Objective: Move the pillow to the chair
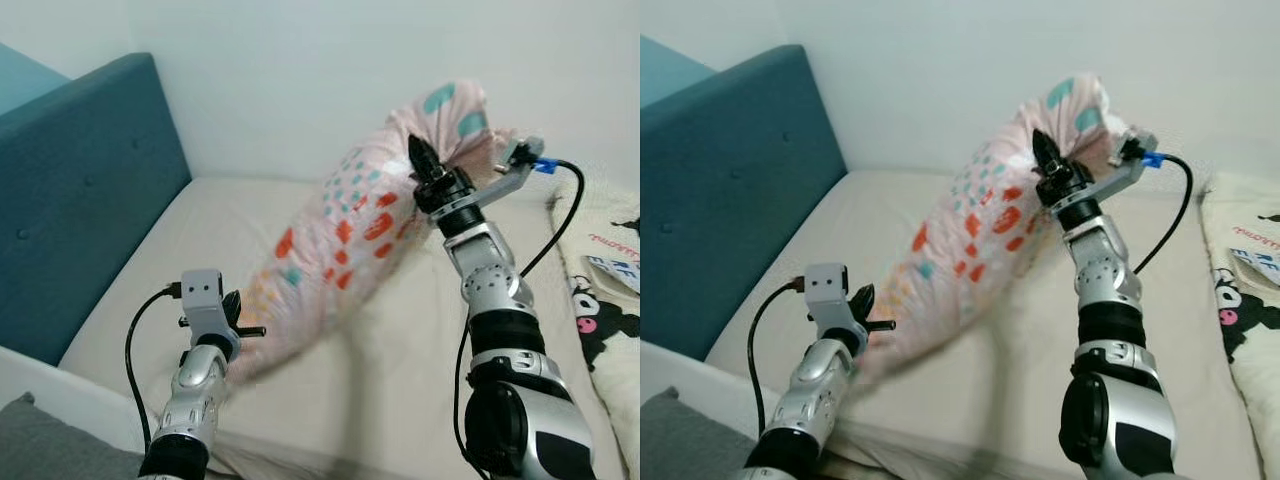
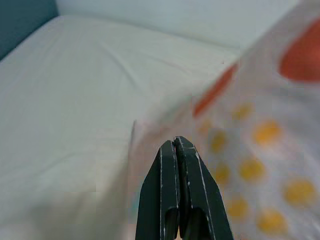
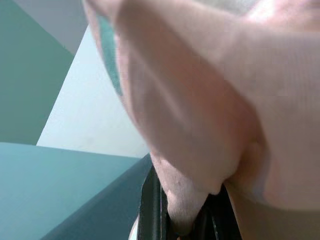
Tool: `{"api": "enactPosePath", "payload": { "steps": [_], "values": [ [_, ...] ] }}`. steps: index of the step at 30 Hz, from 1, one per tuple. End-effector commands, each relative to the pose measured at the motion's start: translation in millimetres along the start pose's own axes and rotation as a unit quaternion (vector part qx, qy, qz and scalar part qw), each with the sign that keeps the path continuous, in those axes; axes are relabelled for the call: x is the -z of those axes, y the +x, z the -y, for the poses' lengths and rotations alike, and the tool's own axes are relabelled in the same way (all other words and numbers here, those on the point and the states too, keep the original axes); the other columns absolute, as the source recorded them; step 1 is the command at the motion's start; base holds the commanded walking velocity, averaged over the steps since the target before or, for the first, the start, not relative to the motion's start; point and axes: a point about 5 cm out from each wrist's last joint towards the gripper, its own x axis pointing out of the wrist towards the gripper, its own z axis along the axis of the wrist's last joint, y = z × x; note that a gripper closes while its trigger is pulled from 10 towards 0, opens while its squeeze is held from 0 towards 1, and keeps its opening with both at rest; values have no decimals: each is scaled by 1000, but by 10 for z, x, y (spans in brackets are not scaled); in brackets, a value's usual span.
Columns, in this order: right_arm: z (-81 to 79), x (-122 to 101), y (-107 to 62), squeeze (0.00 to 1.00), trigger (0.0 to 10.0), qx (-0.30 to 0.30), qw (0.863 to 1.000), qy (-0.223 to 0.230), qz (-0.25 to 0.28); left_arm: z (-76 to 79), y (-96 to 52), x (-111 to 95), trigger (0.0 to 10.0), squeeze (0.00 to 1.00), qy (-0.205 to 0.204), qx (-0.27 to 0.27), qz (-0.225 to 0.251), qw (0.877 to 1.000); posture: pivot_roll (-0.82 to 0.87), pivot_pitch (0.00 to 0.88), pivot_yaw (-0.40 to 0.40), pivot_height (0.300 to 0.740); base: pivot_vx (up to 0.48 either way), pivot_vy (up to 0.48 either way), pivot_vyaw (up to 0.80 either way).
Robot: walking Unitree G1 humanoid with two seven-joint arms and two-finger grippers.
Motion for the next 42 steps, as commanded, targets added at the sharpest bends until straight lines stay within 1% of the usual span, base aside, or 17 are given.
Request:
{"api": "enactPosePath", "payload": {
  "steps": [1,4,5,6,7,11,12,18,20,21,25,27,28,30,32,36,42],
  "values": [
    [-134,-54,85,0,0,-32,999,-5,14,-31,-4,17,10000,0,-5,-5,-3,1000,59,0,32,740,0,0,0],
    [-183,0,87,0,0,-41,999,-11,2,-47,-5,37,10000,0,-4,-10,-9,1000,65,0,32,740,0,0,0],
    [-200,21,90,0,3490,-43,999,-18,-3,-48,-7,54,10000,0,-4,-12,-15,1000,68,0,26,740,0,0,0],
    [-211,32,91,0,3490,-44,999,-23,-7,-48,-8,65,10000,0,-4,-12,-19,1000,68,0,26,740,0,0,0],
    [-228,54,93,0,10000,-50,999,-19,-11,-43,-12,69,10000,0,-3,-11,-18,1000,71,0,21,740,-296,0,0],
    [-299,66,87,0,10000,-74,997,-16,-4,-26,-22,69,10000,0,-1,-3,-10,1000,75,0,22,740,-71,0,0],
    [-309,76,87,0,10000,-74,997,-26,-7,-20,-26,72,10000,0,0,-1,-9,1000,76,0,20,740,0,0,0],
    [-384,94,87,0,10000,-95,995,-18,-2,2,-41,64,10000,0,0,3,-2,1000,85,0,17,740,0,0,769],
    [-384,94,87,0,10000,-95,995,-18,-2,2,-41,64,10000,0,0,3,-2,1000,85,0,17,740,0,0,800],
    [-449,37,102,0,10000,-116,993,-5,17,6,-42,64,10000,0,0,4,-3,1000,89,0,22,740,0,0,800],
    [-476,8,108,0,10000,-126,992,-1,25,7,-41,64,10000,0,0,4,-3,1000,89,0,22,740,0,0,800],
    [-524,-36,126,0,10000,-139,990,3,35,11,-36,52,10000,0,0,6,-1,1000,91,0,21,740,0,0,800],
    [-574,-70,140,0,10000,-151,988,2,42,9,-34,48,10000,0,0,7,-1,1000,91,0,30,740,0,0,800],
    [-641,-114,162,0,10000,-166,985,1,49,24,-23,29,10000,0,-1,12,3,1000,96,0,19,740,0,0,800],
    [-654,-119,167,0,10000,-168,985,-1,48,28,-20,22,10000,0,-2,14,4,1000,94,0,21,740,0,0,800],
    [-691,-122,171,0,10000,-177,983,-3,49,43,-4,-35,10000,0,-19,18,17,1000,93,0,26,740,0,0,800],
    [-727,-131,166,0,10000,-184,982,0,51,35,32,-105,10000,0,-21,15,24,999,86,0,29,740,0,0,800]
  ]
}}
